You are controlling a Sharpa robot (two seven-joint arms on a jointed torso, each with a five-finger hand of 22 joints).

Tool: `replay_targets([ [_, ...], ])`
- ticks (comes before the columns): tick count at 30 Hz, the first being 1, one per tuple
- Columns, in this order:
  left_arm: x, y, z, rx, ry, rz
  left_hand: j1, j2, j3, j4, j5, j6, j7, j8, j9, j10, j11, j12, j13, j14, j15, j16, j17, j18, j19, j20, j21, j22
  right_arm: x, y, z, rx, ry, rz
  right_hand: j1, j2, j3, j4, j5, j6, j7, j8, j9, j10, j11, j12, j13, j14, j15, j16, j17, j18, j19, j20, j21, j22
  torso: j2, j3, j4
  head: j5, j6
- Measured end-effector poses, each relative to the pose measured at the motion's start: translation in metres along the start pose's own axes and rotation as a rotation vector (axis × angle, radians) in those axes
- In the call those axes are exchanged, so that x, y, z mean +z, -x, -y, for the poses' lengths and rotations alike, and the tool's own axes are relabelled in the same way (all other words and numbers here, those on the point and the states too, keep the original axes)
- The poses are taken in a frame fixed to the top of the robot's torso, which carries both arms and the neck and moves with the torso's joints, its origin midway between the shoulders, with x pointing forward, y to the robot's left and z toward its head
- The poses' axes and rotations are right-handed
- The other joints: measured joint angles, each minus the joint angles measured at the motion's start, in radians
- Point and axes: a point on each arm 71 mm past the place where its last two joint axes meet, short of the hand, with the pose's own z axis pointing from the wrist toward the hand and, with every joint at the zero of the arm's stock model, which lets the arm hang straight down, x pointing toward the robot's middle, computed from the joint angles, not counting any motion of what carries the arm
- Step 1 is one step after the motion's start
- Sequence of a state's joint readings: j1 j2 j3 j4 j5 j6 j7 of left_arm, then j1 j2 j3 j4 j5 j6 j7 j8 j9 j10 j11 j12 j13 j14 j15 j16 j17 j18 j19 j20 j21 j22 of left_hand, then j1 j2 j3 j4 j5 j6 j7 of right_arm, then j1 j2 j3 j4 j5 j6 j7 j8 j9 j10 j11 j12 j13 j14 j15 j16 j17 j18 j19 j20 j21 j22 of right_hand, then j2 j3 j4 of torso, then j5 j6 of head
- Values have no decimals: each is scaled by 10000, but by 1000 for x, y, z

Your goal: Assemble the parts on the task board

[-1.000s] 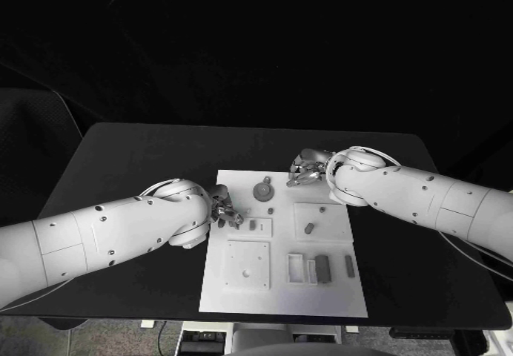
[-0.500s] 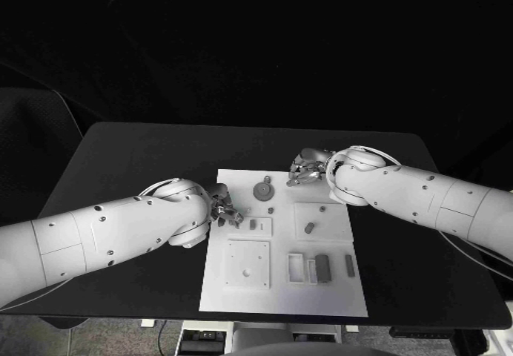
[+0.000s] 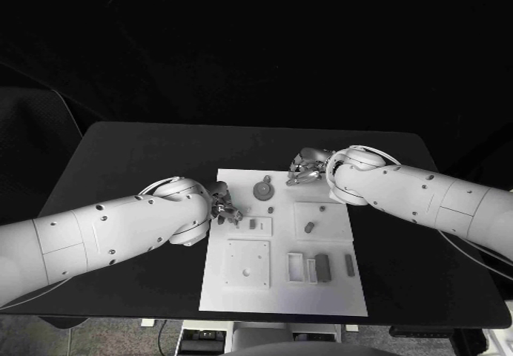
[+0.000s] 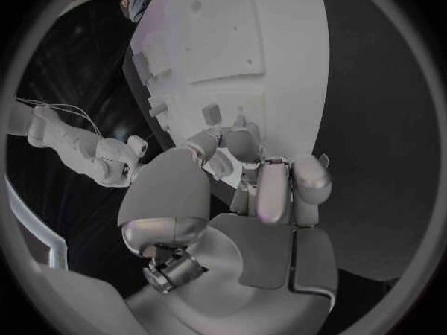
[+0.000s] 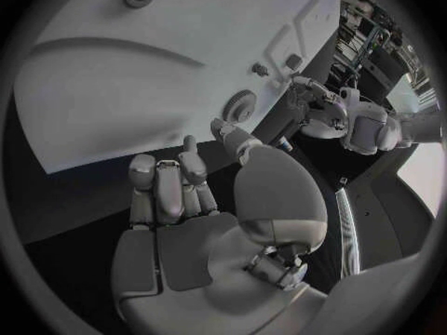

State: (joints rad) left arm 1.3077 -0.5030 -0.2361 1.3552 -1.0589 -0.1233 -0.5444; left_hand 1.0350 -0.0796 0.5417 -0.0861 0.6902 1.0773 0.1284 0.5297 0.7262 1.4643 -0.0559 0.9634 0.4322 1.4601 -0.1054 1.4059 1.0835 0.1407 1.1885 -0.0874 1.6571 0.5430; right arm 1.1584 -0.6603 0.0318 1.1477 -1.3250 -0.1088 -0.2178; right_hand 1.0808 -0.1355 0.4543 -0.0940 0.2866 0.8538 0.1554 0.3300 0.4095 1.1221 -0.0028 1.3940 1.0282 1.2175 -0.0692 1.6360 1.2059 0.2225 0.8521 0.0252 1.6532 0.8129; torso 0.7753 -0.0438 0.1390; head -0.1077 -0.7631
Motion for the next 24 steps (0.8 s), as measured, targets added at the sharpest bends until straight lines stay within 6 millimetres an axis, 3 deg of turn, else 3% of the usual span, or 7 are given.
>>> replay_targets([
  [24, 2, -4, 8, 99, -136, -39, 1, -1, 16, 16, -21, 1, -1, -20, 13, 23, -24, 40, 6, 0, 0, 37, 7, 1, -2, 2, 0, 6, 0, 0, 0, 0, -3, -1, -42, 42, 0, 0, 0, 0, 0, 0, 0, 23, -23, 0, -4, 7, 7, 0, 0, -1, 0, 0, 0, 1, 5, 3, -6, -27, -55],
])
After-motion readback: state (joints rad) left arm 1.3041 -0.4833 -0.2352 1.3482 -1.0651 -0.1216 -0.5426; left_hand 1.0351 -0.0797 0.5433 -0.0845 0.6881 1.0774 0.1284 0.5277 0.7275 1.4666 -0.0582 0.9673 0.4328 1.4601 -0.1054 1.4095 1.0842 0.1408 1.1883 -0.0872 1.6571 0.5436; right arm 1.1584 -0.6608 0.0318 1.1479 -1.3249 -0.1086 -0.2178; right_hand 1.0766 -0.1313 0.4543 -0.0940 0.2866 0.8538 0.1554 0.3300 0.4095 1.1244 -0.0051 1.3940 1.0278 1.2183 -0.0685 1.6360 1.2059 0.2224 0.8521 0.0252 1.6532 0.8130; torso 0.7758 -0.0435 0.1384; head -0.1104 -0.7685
